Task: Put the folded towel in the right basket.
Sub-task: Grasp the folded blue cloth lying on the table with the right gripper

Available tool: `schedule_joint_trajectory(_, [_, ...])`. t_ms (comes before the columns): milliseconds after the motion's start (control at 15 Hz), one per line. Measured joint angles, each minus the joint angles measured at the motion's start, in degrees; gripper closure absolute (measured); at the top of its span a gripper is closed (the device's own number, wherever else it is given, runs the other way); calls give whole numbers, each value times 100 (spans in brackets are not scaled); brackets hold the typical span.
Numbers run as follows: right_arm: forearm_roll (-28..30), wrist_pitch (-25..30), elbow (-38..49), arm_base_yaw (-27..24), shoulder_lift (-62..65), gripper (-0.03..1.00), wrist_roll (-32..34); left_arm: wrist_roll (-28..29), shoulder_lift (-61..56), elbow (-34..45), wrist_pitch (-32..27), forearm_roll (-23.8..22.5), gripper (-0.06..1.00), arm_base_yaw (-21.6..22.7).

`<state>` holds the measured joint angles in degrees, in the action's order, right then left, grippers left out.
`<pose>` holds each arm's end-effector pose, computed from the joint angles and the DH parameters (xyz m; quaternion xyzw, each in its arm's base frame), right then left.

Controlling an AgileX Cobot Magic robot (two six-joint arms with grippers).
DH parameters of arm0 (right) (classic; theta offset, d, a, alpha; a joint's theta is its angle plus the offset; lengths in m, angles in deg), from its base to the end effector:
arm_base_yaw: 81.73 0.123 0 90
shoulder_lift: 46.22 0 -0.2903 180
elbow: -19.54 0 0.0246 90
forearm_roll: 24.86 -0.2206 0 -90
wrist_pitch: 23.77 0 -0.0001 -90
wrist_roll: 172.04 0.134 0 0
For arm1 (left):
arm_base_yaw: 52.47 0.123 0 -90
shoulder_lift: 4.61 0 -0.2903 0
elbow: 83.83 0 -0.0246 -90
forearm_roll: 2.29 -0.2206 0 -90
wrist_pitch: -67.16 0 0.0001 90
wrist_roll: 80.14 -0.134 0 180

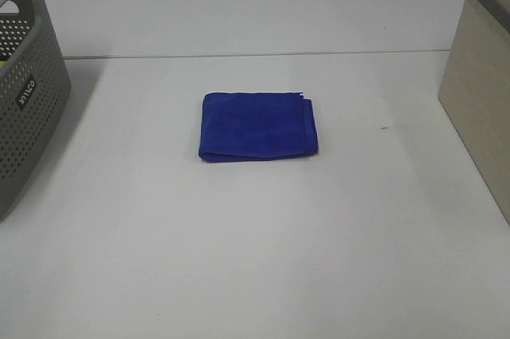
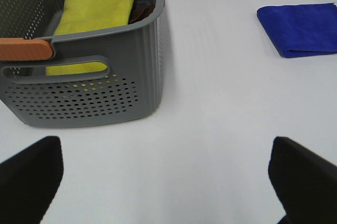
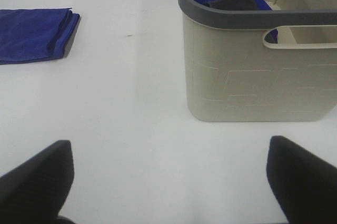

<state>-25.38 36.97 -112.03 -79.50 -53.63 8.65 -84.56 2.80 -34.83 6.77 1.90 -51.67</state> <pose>0.0006 0.0011 0.2446 -0.0116 0.8506 0.0179 0.5253 0.0018 -0.0085 0.2427 0.0282 0.8507 -0.0127 0.5248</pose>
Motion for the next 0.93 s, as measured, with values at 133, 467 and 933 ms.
schedule_joint_trajectory(133, [0, 0, 0, 0, 0, 3, 0, 0, 0, 0, 0, 0, -4, 0])
schedule_joint_trajectory(467, [0, 0, 0, 0, 0, 3, 0, 0, 0, 0, 0, 0, -4, 0])
schedule_joint_trajectory(933, [0, 0, 0, 0, 0, 3, 0, 0, 0, 0, 0, 0, -4, 0])
